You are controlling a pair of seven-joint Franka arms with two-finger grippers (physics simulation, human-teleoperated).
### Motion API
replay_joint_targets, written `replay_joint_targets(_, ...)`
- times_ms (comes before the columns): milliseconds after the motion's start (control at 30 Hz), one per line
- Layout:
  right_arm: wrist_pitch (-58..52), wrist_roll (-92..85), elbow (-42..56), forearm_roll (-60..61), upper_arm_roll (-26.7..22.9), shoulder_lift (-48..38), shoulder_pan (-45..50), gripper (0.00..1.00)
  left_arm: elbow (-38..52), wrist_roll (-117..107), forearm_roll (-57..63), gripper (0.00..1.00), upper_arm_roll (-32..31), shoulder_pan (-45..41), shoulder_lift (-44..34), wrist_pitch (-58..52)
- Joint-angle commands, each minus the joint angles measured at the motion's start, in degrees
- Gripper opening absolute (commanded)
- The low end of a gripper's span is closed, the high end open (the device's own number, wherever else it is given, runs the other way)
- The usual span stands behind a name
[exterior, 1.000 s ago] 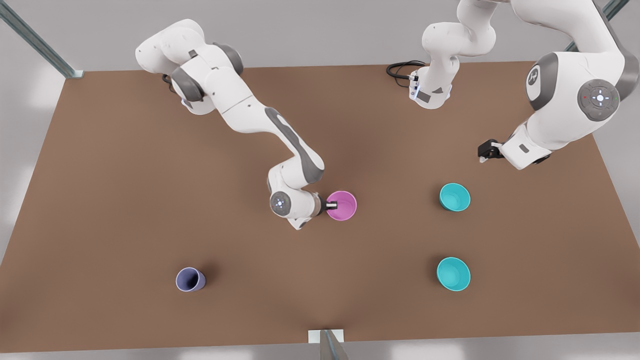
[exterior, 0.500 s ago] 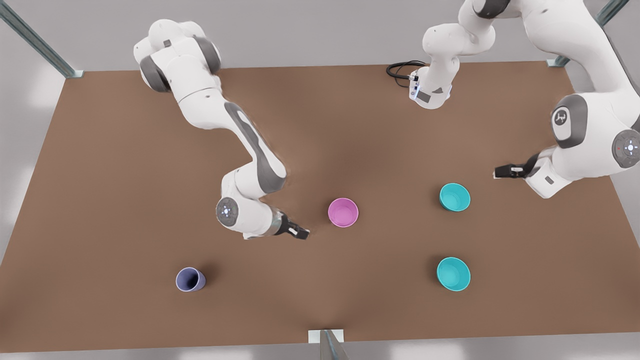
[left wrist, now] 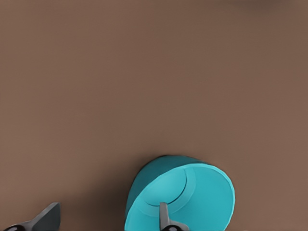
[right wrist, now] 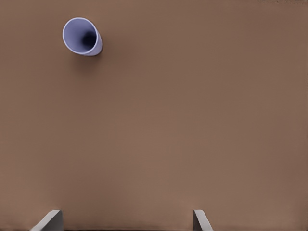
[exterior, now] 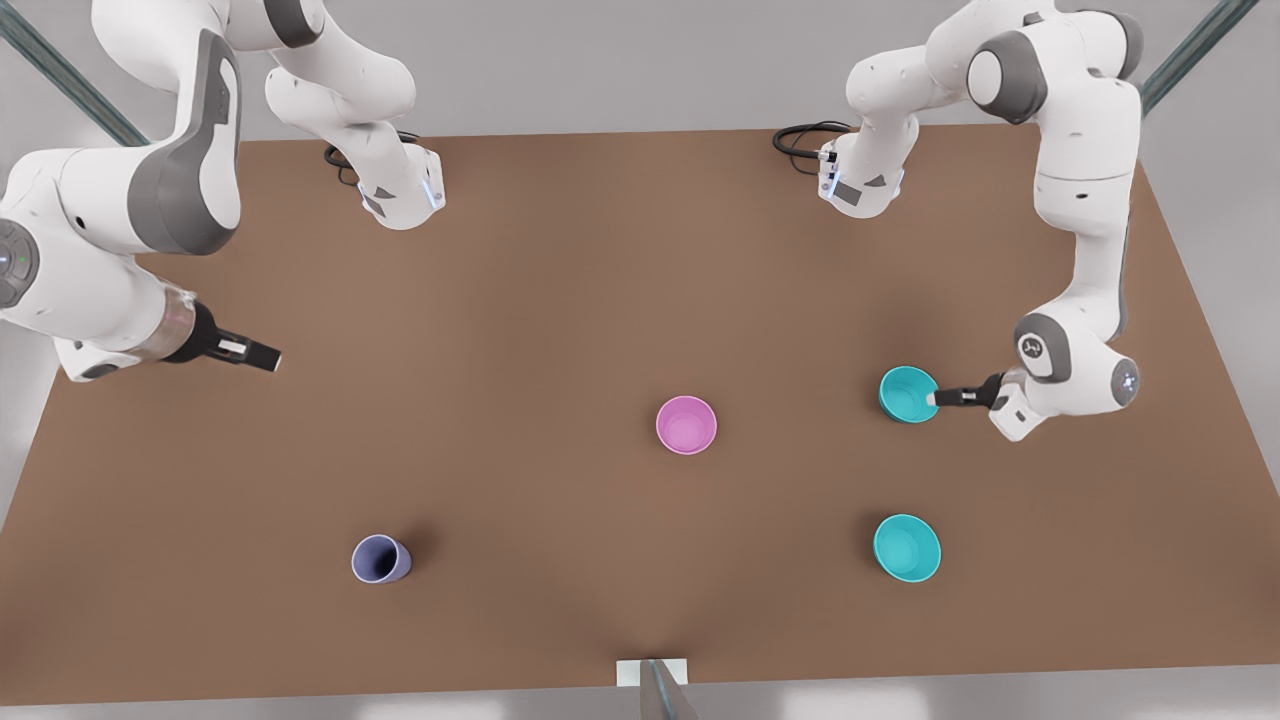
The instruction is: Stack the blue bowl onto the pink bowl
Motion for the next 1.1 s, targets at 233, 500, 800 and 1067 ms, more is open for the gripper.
replay_joint_targets(233,-2.58,-28.54,-0.04,-0.88,-0.01,0.10,0.08,1.00,0.07,15.68,-0.90,0.21,-0.07,-0.74,-0.23,4.05)
replay_joint_targets(500,-2.67,-28.54,-0.04,-0.79,-0.01,0.28,0.08,1.00,1.39,12.88,-1.69,0.21,-0.51,-2.76,-2.96,-2.10)
replay_joint_targets(800,-2.58,-28.54,-0.04,-0.88,-0.01,0.45,0.08,1.00,25.99,-47.59,3.06,0.21,-1.65,-32.29,1.17,-6.94)
replay_joint_targets(1067,-2.58,-28.54,-0.04,-0.79,-0.01,0.63,0.08,1.00,36.72,-53.75,3.41,0.21,-1.65,-39.15,12.25,-6.32)
